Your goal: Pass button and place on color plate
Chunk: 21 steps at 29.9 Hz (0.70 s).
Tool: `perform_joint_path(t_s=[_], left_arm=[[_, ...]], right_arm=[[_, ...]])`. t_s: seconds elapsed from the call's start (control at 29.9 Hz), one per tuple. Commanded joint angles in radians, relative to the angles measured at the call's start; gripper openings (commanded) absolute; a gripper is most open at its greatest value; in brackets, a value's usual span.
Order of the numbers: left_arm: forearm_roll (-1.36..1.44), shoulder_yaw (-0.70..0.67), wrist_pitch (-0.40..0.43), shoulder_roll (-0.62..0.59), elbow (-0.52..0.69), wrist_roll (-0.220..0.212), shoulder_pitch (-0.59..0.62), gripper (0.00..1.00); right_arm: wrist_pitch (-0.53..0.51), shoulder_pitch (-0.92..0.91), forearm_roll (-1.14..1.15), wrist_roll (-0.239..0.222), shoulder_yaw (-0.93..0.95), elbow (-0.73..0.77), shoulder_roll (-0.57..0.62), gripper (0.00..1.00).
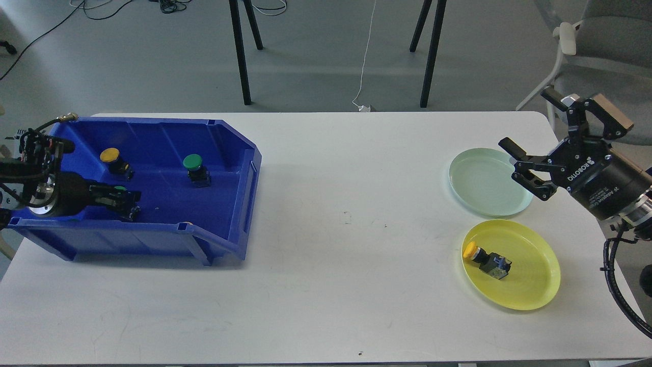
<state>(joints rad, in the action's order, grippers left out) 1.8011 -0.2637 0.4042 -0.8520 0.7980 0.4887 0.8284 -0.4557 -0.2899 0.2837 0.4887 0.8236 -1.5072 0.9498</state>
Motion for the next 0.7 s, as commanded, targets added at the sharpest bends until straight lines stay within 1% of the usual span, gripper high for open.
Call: perform_joint_path(t_s=[0.0,0.07,0.1,0.2,0.27,0.33,0.43,0.5,0.57,0.67], left_arm=[[-0.071,0.000,0.021,-0.025,0.017,0.000,0.052,0.04],[-0.123,-0.003,0.076,-0.051,0.039,0.000,0.104,0.03],[-0.164,-0.005,0.085,-0.068,0.058,0.000,0.135,0.04],[-0.352,-0.028,0.085,-0.101,0.101,0.000,0.205,0.04],[-0.492,-0.049,0.085,-0.101,0.121,0.000,0.222,0.04],[-0.624,-0.084,0.085,-0.090,0.141,0.000,0.224,0.04],[-0.810,-0.138,0.085,-0.044,0.188,0.000,0.213,0.04],[-0.951,-0.144,0.085,-0.001,0.217,0.000,0.201,0.04],[-1.089,-0.141,0.085,0.060,0.225,0.000,0.160,0.04],[-1.146,-0.149,0.085,0.154,0.210,0.000,0.120,0.05]], right_arm=[[0.000,0.000,0.000,0.000,0.000,-0.002,-0.005,0.99],[0.000,-0.002,0.000,0.000,0.002,-0.001,-0.020,0.99],[0.002,-0.002,0.000,0.000,0.003,0.001,-0.032,0.99],[0.000,-0.011,0.006,0.000,0.015,0.013,-0.063,0.99],[0.000,-0.029,0.012,0.000,0.008,0.028,-0.081,0.99],[-0.008,-0.066,0.020,0.000,-0.006,0.056,-0.129,0.99],[-0.006,-0.121,0.031,0.000,-0.044,0.076,-0.204,0.99],[-0.005,-0.164,0.037,0.000,-0.073,0.090,-0.233,0.99],[0.011,-0.221,0.049,0.000,-0.121,0.119,-0.272,0.99],[0.028,-0.317,0.069,0.000,-0.220,0.185,-0.336,0.99]])
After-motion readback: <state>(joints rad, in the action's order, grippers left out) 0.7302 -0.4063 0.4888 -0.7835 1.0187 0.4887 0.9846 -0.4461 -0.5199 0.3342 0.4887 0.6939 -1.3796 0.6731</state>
